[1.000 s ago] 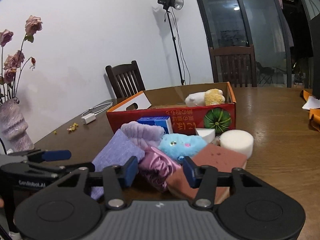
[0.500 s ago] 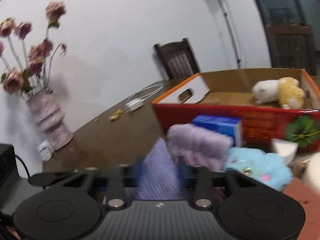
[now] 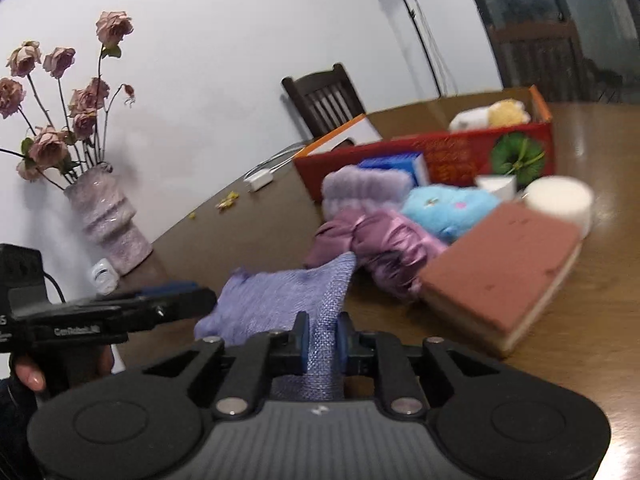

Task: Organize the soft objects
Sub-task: 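Carry the lavender pouch with the left tool into the box and release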

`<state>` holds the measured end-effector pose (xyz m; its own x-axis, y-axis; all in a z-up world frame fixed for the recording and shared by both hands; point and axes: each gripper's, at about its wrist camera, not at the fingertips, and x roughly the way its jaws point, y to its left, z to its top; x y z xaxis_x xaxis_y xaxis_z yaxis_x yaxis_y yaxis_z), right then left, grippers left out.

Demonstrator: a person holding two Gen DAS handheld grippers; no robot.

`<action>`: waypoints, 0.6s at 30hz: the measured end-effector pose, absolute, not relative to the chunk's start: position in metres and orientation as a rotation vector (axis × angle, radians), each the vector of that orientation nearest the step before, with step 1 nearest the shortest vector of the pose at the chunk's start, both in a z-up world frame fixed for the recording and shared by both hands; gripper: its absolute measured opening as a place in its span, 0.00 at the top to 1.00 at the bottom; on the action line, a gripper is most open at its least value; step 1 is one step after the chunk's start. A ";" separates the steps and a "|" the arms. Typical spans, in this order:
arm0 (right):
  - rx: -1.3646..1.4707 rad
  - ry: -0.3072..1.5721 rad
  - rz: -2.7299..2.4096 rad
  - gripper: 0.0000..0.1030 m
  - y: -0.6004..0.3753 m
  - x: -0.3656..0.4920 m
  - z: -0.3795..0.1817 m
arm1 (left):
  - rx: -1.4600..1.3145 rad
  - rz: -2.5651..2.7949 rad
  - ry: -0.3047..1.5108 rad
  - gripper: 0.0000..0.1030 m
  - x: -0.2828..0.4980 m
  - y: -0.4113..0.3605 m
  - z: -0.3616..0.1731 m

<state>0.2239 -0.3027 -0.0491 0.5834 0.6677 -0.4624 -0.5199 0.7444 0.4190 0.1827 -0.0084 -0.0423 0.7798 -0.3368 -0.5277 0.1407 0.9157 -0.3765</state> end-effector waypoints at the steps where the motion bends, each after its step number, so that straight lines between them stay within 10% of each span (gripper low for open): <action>1: 0.257 0.638 0.713 0.54 -0.305 0.224 -0.049 | -0.373 -0.270 0.646 0.25 0.184 -0.007 -0.047; 10: 0.261 0.654 0.624 0.48 -0.291 0.235 -0.062 | -0.370 -0.329 0.643 0.75 0.185 -0.018 -0.049; 18: 0.151 0.641 0.513 0.42 -0.276 0.231 -0.064 | -0.286 -0.383 0.630 0.84 0.184 -0.021 -0.044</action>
